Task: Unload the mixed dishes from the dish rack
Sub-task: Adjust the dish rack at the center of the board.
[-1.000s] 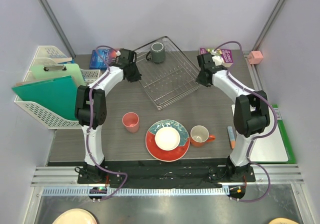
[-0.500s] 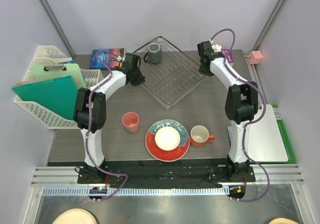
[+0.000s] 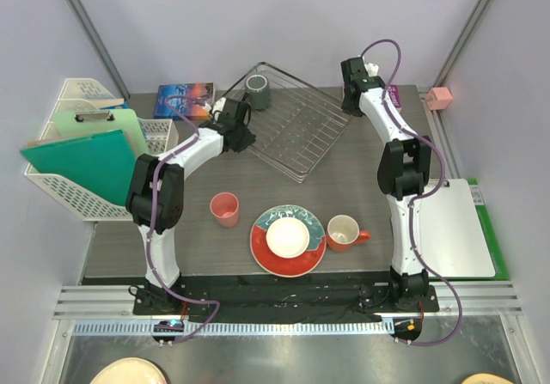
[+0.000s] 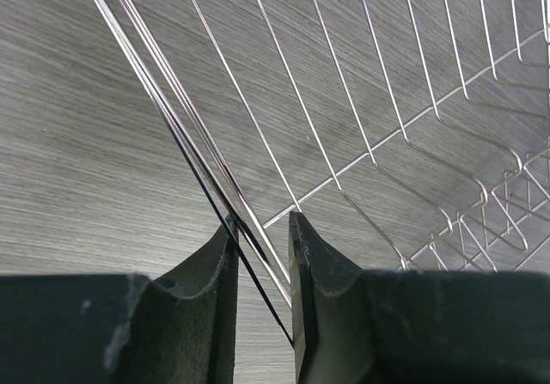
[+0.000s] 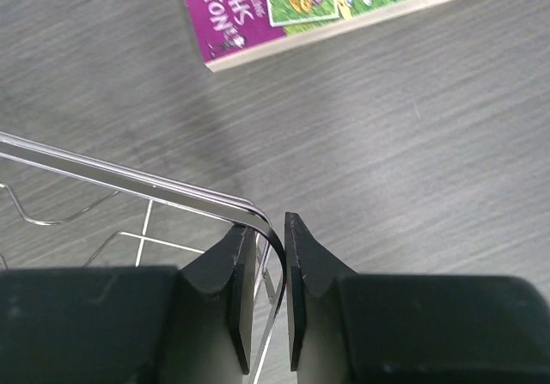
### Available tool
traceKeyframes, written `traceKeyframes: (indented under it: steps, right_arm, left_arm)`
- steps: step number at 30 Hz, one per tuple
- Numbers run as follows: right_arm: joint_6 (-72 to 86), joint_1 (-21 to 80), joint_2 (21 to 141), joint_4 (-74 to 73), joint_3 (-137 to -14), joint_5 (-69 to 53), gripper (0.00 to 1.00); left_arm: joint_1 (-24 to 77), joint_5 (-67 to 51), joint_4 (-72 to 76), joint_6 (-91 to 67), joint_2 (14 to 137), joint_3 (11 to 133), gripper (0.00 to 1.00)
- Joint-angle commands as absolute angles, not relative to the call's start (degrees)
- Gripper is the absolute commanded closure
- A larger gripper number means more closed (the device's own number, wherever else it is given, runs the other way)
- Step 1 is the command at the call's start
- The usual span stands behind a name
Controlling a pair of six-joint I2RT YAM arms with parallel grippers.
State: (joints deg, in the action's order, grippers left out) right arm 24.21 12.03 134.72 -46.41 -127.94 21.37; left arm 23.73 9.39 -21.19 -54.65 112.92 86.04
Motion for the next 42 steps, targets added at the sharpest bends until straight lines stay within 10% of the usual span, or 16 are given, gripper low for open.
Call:
traceKeyframes:
  steps: [1,30,36,42]
  right_arm:
    - [28.6,13.8,136.1,-35.4,-133.9,9.4,0.99]
    - [28.3,14.4,135.7,-33.3,-132.5,-6.9,0.97]
    - [28.0,14.2,131.1,-33.4,-129.6,-5.2,0.49]
    - [28.7,13.6,125.3,-33.4,-126.2,-2.7,0.25]
  left_arm:
    - [30.2,-2.5,-9.6,-51.7,107.8,85.4,1.00]
    - [44.5,5.5,1.5,-60.6,111.8,86.3,1.00]
    - [44.5,7.2,0.5,-57.8,108.4,85.7,0.99]
    - [42.8,8.2,-3.7,-52.6,103.1,85.8,0.45]
